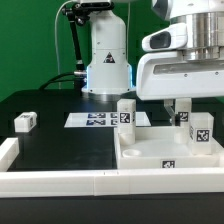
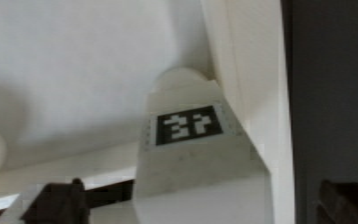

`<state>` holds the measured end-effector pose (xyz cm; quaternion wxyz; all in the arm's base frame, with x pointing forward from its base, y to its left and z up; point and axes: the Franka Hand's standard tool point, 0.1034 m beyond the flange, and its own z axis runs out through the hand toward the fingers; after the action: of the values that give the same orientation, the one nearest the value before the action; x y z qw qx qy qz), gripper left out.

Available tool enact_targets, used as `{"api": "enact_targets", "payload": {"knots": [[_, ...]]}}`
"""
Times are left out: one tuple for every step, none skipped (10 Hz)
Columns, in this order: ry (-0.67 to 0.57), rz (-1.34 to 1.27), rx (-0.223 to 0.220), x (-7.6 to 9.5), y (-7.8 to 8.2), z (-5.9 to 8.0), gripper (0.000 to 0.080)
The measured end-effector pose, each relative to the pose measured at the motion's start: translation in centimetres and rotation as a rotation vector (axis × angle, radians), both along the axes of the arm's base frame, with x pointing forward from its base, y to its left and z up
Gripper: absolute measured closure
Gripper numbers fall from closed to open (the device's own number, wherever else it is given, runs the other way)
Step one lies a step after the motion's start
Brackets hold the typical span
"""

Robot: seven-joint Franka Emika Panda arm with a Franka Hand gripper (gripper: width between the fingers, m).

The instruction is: Assemble square table

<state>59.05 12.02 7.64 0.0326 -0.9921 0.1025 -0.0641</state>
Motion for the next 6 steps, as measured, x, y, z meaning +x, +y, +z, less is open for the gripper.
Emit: {"api": "enact_targets", "payload": {"knots": [[0.000, 0.000, 0.000, 0.00, -0.01, 0.00, 0.0271], [0.000, 0.000, 0.000, 0.00, -0.01, 0.00, 0.0407], [0.000, -0.001, -0.001, 0.02, -0.07, 0.01, 0.0407], [0.000, -0.006, 0.000, 0.03, -0.08, 0.00, 0.0509], [0.001, -0.031, 0.004, 0.03, -0.11, 0.00, 0.0508], [0.001, -0.030, 0.003, 0.03, -0.11, 0.00, 0.0508]]}}
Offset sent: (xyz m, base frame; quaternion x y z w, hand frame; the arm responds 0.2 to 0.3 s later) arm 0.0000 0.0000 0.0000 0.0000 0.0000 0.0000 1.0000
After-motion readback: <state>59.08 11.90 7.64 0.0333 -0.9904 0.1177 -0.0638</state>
